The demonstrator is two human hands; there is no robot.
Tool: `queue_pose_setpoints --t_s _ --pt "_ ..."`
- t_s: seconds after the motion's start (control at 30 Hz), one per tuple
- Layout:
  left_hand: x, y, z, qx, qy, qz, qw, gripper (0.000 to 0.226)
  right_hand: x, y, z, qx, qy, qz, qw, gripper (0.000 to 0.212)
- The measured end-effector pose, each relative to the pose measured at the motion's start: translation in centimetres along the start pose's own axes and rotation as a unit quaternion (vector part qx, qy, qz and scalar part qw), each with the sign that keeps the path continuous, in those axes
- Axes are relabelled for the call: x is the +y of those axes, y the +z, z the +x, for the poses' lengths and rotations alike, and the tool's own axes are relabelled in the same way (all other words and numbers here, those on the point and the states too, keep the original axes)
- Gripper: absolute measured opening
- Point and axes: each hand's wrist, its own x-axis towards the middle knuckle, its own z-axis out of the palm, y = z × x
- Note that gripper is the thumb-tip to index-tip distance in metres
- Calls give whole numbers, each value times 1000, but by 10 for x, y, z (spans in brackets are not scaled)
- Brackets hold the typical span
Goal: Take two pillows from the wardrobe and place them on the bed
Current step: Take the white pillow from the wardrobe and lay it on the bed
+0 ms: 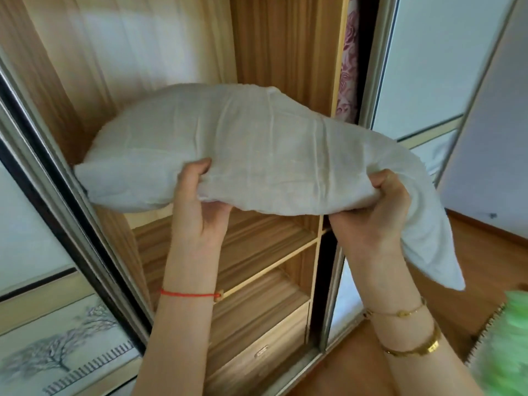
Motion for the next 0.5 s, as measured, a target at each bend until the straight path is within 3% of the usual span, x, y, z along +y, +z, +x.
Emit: queue_pose_setpoints --t_s 0.17,0.23,0.3,0.4,0.5 --pt "-34 1 -33 -68 -57 -36 995 44 -36 -24 -46 -8 -70 -4 997 31" --pt "-48 4 -46 -83 -69 -41 993 32 -47 -35 -64 19 -82 -9 996 37" --pt "-63 4 -59 -103 -87 -34 990 23 -56 -48 -80 59 -102 -13 993 28" --pt "-85 5 -74 -125 -118 -40 984 27 -69 -70 -100 112 -131 3 985 17" --pt "-112 5 -83 -134 -164 -51 976 26 -84 -91 -118 141 -172 5 975 33"
